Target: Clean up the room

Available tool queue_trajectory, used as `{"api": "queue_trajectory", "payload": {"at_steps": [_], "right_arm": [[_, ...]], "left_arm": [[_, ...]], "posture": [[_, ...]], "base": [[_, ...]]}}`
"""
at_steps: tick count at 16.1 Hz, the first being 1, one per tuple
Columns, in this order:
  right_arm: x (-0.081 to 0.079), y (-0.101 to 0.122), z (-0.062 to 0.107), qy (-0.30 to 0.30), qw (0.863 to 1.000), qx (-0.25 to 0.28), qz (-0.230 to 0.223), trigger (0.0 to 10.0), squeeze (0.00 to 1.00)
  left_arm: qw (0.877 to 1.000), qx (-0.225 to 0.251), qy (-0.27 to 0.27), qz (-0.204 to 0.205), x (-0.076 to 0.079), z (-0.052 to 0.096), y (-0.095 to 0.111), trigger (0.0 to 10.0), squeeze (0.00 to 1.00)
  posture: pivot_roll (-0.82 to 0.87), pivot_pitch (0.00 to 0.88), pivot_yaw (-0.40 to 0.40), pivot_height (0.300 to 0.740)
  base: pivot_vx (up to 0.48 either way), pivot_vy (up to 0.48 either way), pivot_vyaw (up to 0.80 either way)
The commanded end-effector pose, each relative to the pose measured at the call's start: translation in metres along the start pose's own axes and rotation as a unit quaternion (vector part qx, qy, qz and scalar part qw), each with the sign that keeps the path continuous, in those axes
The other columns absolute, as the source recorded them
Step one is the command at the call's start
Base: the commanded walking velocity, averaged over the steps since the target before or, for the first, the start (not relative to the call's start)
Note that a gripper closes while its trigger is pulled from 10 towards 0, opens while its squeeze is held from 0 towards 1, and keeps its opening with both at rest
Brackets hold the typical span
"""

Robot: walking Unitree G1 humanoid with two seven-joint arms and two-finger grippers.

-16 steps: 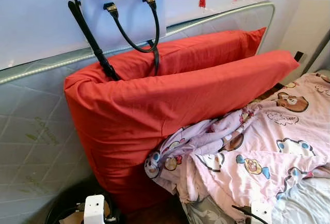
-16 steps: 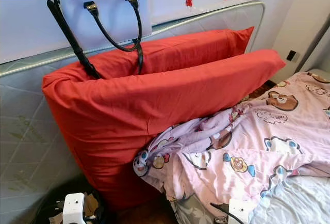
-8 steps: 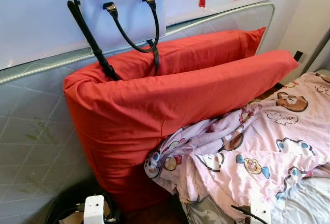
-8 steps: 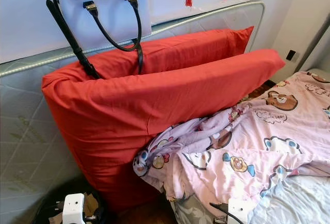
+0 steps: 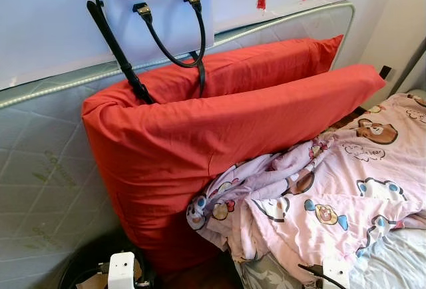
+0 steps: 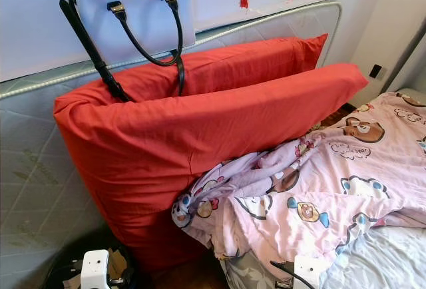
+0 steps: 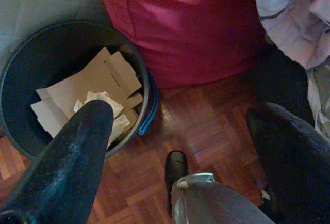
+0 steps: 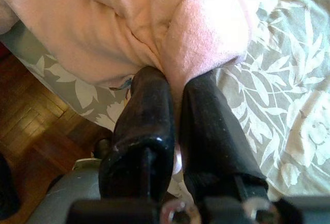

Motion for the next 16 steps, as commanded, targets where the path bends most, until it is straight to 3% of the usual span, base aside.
{"api": "queue_trajectory", "payload": {"at_steps": [1,8,16], "right_arm": [[-0.0023,0.0023,-0.0003,0.002,1.0,0.006,0.004,10.0,0.0],[-0.0029,0.0024,-0.0001,0.003,1.0,0.009,0.001,10.0,0.0],[0.0003,0.005,-0.0003,-0.006,1.0,0.018,0.0,10.0,0.0]], "left_arm": [[1.0,-0.009,-0.001,-0.004,0.0002,0.0023,-0.0066,10.0,0.0],[1.0,-0.008,-0.006,-0.005,0.0007,0.0031,-0.008,10.0,0.0],[1.0,-0.006,-0.011,-0.012,0.0019,0.0032,-0.0077,10.0,0.0]], "posture": [[-0.03,0.0,-0.01,0.74],[-0.02,0.0,-0.012,0.74],[-0.02,0.0,-0.014,0.74]], "base": [[0.0,0.0,0.0],[0.0,0.0,0.0],[-0.25,0.0,0.0]]}}
Point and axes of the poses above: a point about 5 cm out from each wrist's last joint towards the gripper, its own z axis pointing back from the gripper into the wrist, its own y axis along the axis of the wrist's last joint, x = y × z, the point moved 2 cm from there along -z, pointing out of the wrist towards the gripper, and after that the axes turned 14 degrees about -z, right-handed, at the moved point
